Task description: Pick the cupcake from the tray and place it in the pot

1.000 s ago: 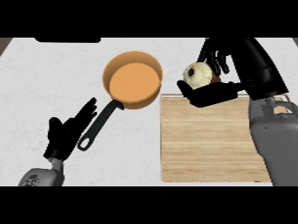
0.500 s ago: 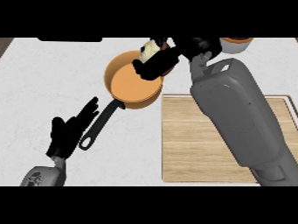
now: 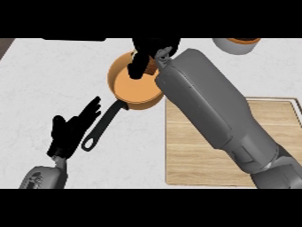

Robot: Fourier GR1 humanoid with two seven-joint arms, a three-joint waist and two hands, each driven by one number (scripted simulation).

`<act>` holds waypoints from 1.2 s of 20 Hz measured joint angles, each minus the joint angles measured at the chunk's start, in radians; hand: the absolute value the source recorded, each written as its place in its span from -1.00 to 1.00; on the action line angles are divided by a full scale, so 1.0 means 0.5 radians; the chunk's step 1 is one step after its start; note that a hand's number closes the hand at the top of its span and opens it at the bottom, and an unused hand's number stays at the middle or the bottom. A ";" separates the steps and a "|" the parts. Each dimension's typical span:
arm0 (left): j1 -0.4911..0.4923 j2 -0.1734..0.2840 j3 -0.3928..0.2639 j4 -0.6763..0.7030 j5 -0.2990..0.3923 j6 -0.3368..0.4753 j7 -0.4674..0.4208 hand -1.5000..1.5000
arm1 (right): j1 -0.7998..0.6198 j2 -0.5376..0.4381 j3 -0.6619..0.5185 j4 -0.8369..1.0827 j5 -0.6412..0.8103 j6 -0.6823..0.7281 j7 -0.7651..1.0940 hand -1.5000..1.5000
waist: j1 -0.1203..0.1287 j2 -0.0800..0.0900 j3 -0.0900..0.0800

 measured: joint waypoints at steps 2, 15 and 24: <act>-0.003 -0.036 -0.026 0.017 -0.038 0.034 -0.035 0.00 | -0.061 0.031 0.027 0.156 -0.007 0.038 0.028 1.00 | 0.008 0.002 0.002; -0.066 -0.060 -0.064 0.020 -0.058 0.007 0.010 0.00 | -0.196 0.079 0.031 0.683 -0.491 0.013 0.179 -1.00 | 0.102 0.021 0.000; -0.063 -0.037 -0.034 0.041 -0.042 -0.014 -0.012 0.00 | -0.206 0.081 -0.300 0.448 -0.820 -0.892 -0.046 -1.00 | 0.078 0.016 0.002</act>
